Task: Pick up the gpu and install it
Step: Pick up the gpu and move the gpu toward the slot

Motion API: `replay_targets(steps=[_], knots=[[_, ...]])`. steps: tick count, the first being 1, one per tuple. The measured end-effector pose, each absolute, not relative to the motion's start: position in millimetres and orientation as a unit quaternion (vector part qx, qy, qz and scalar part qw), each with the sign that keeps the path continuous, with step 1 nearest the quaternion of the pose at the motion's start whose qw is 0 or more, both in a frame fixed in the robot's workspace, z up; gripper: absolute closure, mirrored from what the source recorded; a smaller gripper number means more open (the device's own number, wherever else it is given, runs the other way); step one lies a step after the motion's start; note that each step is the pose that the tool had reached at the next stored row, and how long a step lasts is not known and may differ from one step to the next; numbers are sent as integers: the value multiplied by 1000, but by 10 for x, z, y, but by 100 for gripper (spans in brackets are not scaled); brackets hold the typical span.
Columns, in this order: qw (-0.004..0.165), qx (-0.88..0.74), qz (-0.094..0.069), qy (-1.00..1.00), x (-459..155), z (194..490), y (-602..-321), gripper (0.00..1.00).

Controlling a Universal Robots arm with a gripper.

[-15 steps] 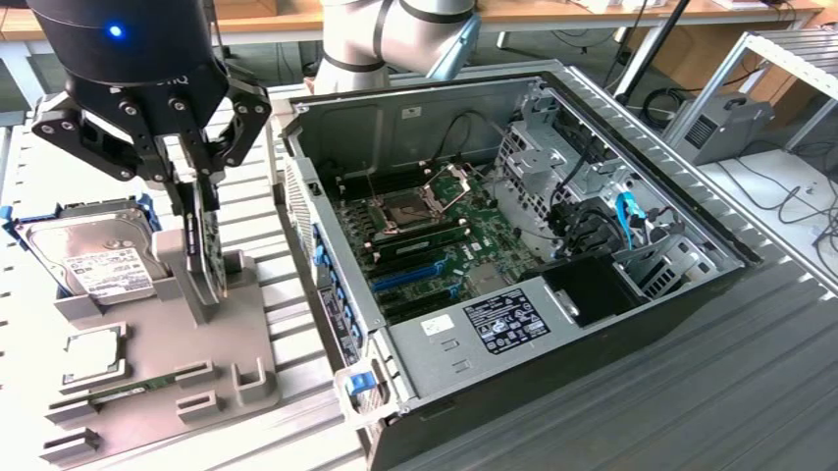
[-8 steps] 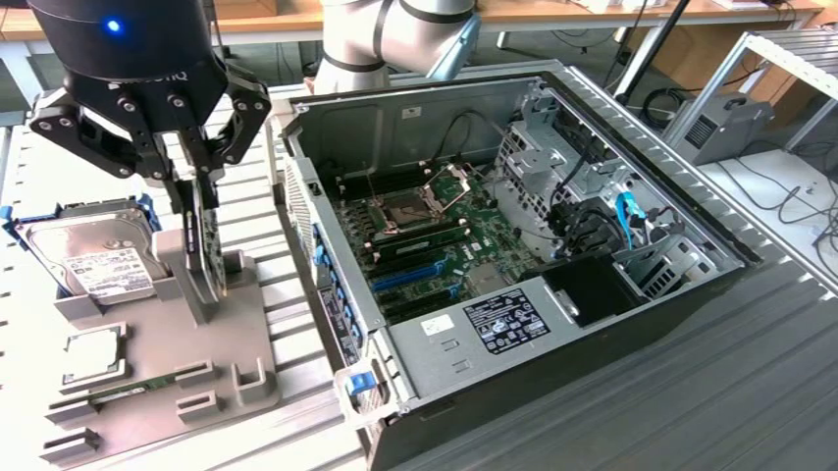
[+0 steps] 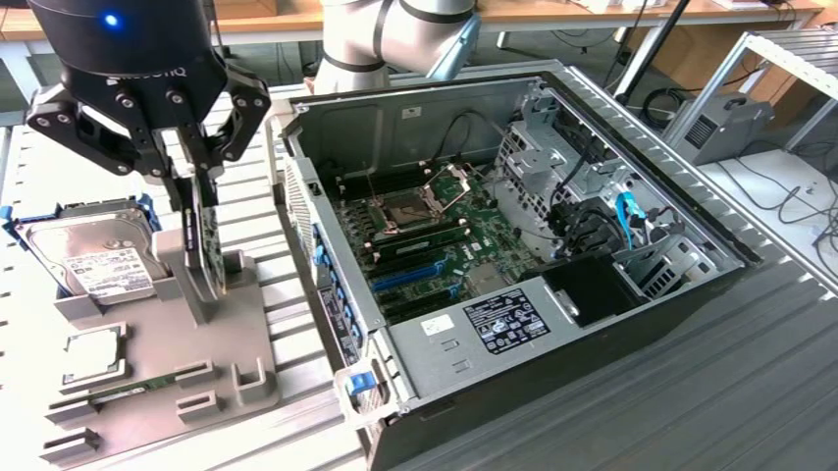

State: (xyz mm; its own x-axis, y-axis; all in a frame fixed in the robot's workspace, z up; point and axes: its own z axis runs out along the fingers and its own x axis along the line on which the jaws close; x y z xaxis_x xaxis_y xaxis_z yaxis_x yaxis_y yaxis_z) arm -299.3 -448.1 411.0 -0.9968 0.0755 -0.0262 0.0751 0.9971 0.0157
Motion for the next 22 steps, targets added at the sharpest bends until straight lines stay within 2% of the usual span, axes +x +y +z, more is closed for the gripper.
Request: replay_targets(steps=[22], knots=[[13, 38, 7, 999, -2993, 4161, -4481, 74]])
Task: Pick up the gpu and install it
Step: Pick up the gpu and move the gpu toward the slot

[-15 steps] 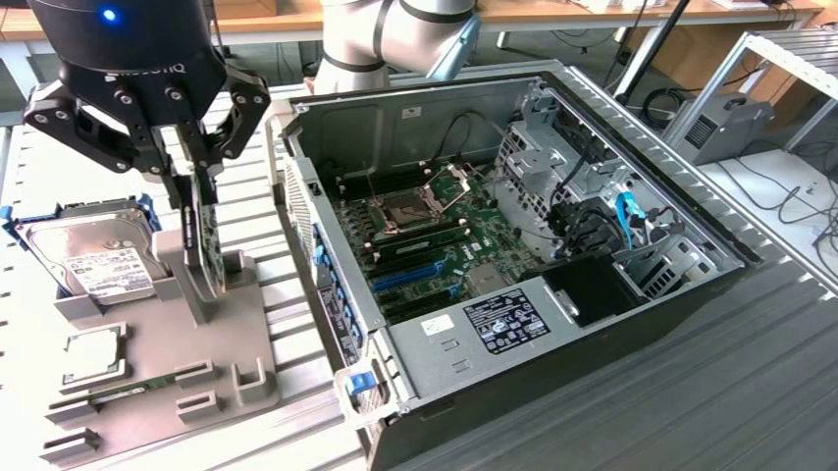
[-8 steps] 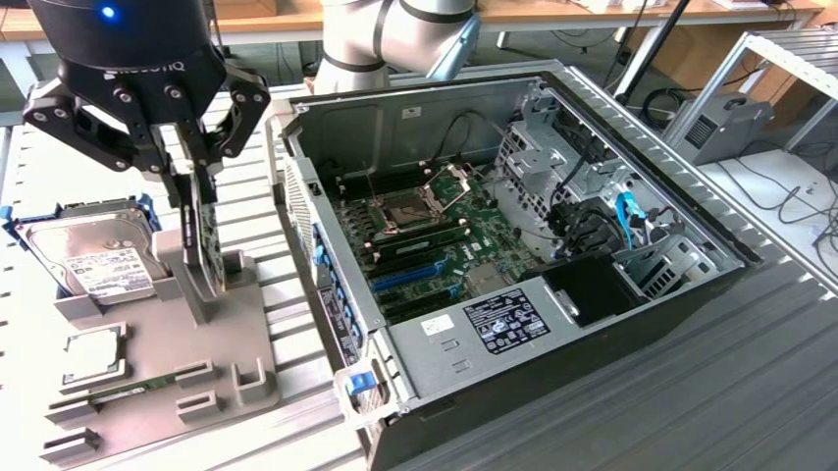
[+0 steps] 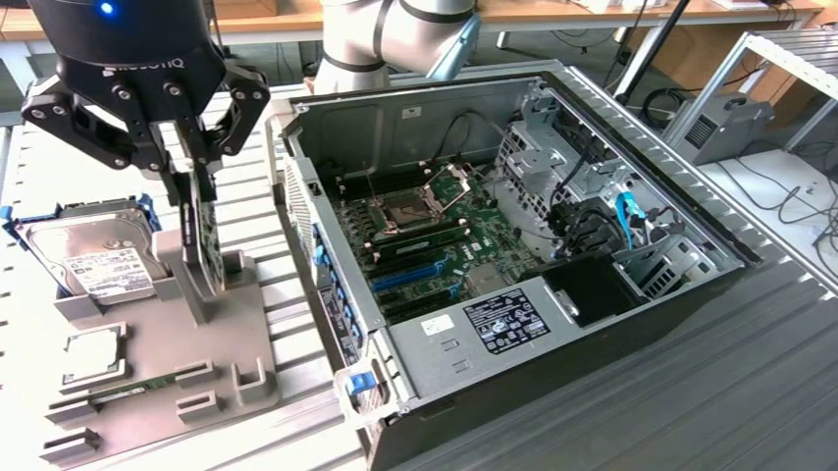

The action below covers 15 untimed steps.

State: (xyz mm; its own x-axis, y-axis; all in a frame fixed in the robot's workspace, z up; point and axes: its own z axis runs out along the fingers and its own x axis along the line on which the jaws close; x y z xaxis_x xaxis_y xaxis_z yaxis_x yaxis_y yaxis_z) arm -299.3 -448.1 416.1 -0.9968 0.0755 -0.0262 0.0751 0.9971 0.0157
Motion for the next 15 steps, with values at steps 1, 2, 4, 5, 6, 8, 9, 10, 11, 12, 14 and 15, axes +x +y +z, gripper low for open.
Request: replay_targets(steps=[1, 2, 4, 5, 6, 8, 9, 10, 11, 12, 14, 15], knots=[[13, 38, 7, 999, -2993, 4164, -4481, 74], [13, 38, 7, 999, -2993, 4167, -4481, 74], [13, 38, 7, 999, -2993, 4170, -4481, 74], [13, 38, 7, 999, -2993, 4172, -4481, 74], [13, 38, 7, 999, -2993, 4173, -4481, 74], [13, 38, 7, 999, -2994, 4176, -4481, 74], [13, 38, 7, 999, -2994, 4178, -4481, 74], [13, 38, 7, 999, -2993, 4181, -4481, 74], [13, 38, 7, 999, -2994, 4184, -4481, 74], [13, 38, 7, 999, -2994, 4188, -4481, 74], [13, 38, 7, 999, -2993, 4196, -4481, 74], [13, 38, 7, 999, -2993, 4202, -4481, 74]])
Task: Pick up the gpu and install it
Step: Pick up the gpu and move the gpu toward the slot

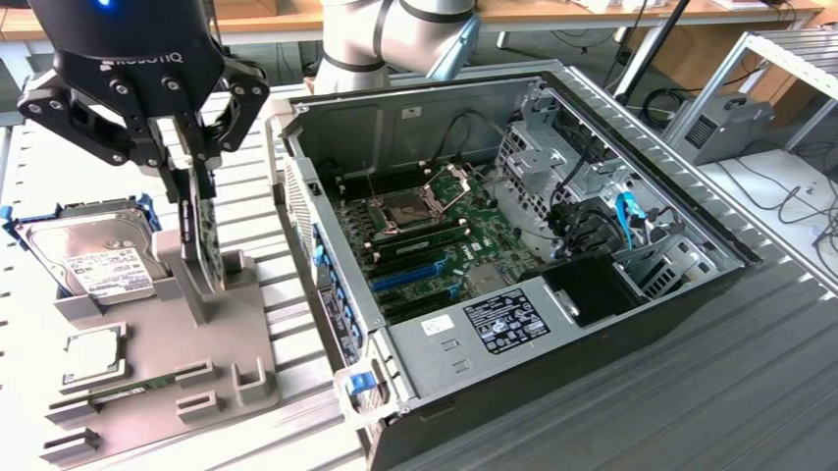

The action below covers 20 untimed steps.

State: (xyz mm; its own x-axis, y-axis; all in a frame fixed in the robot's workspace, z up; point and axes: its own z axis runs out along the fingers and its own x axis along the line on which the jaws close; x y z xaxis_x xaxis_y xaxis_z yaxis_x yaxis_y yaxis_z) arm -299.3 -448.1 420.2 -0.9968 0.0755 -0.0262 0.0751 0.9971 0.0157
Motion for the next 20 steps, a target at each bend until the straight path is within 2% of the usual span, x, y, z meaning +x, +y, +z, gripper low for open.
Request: replay_targets(steps=[20], knots=[[13, 38, 5, 999, -2808, 4250, -4481, 74]])
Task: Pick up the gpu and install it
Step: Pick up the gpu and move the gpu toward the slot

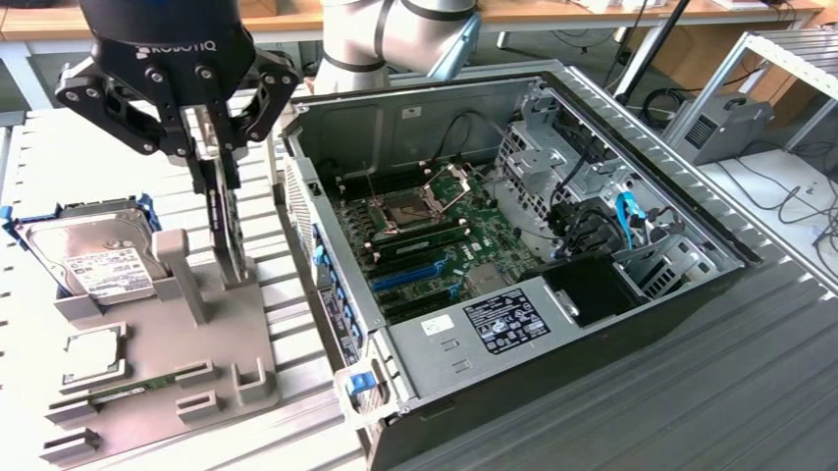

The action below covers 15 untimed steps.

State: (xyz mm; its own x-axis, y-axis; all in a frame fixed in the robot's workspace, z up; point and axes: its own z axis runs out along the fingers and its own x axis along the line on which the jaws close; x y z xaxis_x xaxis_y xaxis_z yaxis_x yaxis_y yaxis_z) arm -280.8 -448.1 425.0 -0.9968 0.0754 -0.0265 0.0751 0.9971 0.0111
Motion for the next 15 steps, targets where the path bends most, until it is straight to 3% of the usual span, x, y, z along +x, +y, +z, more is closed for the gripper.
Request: replay_targets(steps=[15], knots=[[13, 38, 5, 999, -2690, 4250, -4481, 74]])
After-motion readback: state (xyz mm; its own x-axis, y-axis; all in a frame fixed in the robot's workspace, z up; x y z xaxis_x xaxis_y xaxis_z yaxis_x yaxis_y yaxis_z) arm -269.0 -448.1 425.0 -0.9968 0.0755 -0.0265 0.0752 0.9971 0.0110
